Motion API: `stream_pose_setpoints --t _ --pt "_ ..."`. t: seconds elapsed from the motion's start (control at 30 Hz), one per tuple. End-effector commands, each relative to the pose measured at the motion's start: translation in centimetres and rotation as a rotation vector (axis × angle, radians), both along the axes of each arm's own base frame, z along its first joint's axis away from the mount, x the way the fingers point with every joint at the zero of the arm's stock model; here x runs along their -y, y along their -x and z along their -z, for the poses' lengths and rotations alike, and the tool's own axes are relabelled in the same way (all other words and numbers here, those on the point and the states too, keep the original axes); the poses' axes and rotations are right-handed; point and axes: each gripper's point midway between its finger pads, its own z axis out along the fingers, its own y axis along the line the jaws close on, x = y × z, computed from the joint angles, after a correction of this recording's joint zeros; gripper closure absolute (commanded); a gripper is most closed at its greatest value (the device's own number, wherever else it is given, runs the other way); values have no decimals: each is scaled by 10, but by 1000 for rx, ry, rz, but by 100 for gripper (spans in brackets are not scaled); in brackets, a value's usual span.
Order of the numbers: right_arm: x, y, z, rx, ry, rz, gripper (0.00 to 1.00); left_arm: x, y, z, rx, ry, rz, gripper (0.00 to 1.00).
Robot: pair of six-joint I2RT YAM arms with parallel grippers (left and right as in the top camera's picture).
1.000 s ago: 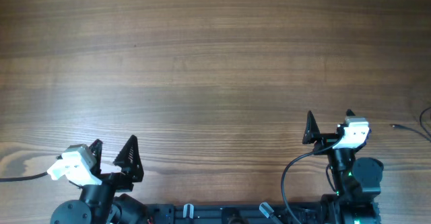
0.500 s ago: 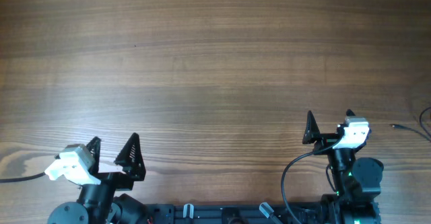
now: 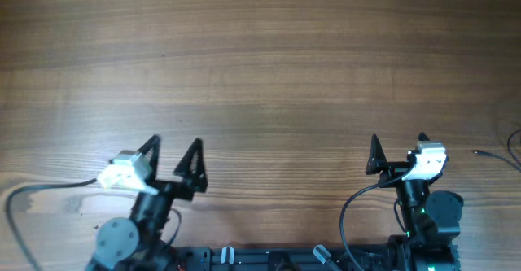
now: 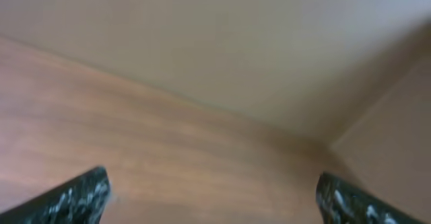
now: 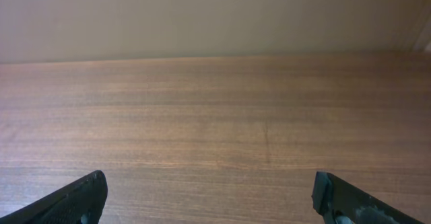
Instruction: Untangle cables
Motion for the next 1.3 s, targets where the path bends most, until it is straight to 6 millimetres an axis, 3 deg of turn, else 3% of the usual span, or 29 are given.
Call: stream_pose_setpoints --t 0.0,0.17,0.37,0.53,0.63,1.07,1.27 --pt "3 0 -2 13 -10 20 0 21 -10 13 93 32 79 0" --pt "3 0 -2 13 -10 20 0 17 -13 0 260 73 51 0" --pt "3 0 -2 13 -10 20 0 -15 -22 -3 317 69 -81 0" --pt "3 0 -2 13 -10 20 0 -21 -4 -40 568 -47 -84 0" --pt "3 0 -2 13 -10 20 0 -26 -4 -41 584 -73 -96 0" --pt "3 0 -2 13 -11 19 0 -42 -27 21 331 -205 -131 0" --pt "3 0 -2 13 -10 20 0 -42 -36 76 114 -268 -110 0"
